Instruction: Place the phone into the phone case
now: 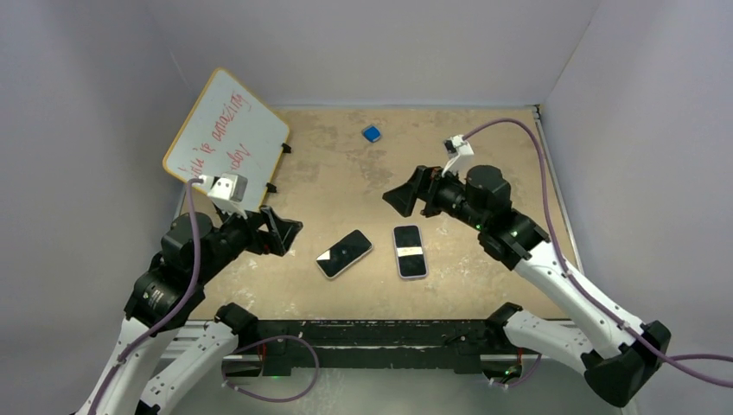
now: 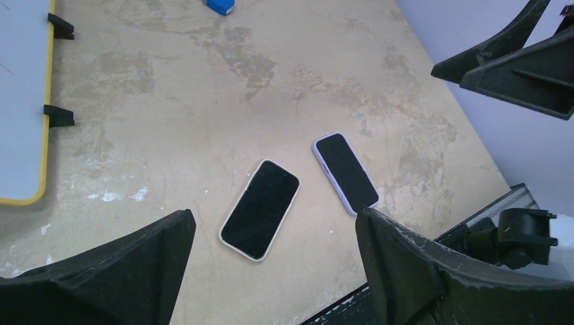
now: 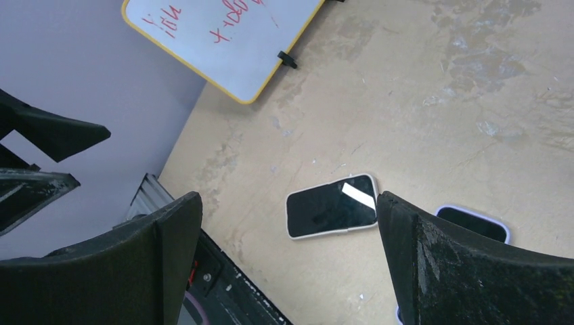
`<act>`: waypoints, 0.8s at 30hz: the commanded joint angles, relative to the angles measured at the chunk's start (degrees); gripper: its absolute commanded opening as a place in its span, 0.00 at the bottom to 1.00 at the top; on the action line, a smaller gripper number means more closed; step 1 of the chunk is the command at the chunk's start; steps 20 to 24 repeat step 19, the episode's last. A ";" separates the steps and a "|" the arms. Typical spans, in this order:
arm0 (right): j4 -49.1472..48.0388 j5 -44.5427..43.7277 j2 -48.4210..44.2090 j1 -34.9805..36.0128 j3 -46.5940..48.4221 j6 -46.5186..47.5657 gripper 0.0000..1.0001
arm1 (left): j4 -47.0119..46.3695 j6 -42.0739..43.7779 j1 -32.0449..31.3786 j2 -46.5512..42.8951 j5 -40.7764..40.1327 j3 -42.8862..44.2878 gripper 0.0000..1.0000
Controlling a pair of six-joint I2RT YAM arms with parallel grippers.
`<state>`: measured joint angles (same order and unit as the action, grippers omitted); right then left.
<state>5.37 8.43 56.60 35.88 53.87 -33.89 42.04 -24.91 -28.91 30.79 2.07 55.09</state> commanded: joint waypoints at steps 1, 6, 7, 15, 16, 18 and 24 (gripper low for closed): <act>4.32 -2.02 -4.26 -0.01 0.09 -1.74 0.99 | -4.76 -2.68 0.08 -2.00 1.19 1.36 0.93; 4.13 -2.71 -9.22 0.04 -0.95 -2.94 0.99 | -4.73 -3.37 0.08 -2.57 0.40 0.04 0.94; 4.46 -2.56 -9.51 0.00 -0.96 -3.17 0.99 | -4.69 -3.39 0.08 -2.63 0.30 -0.24 0.94; 4.57 -1.57 -10.74 -0.02 -1.74 -4.86 0.99 | -4.80 -3.63 0.08 -2.48 -0.90 -1.10 0.91; 4.57 -1.57 -10.73 0.01 -1.82 -4.91 0.99 | -4.70 -3.76 0.08 -2.56 -1.44 -1.14 0.90; 4.50 -1.53 -10.60 0.03 -1.86 -5.28 0.99 | -4.45 -3.73 0.08 -2.64 -1.79 -1.13 0.91; 4.43 -1.42 -10.62 -0.01 -1.84 -5.54 0.99 | -4.43 -3.55 0.08 -2.80 -1.80 -1.13 0.92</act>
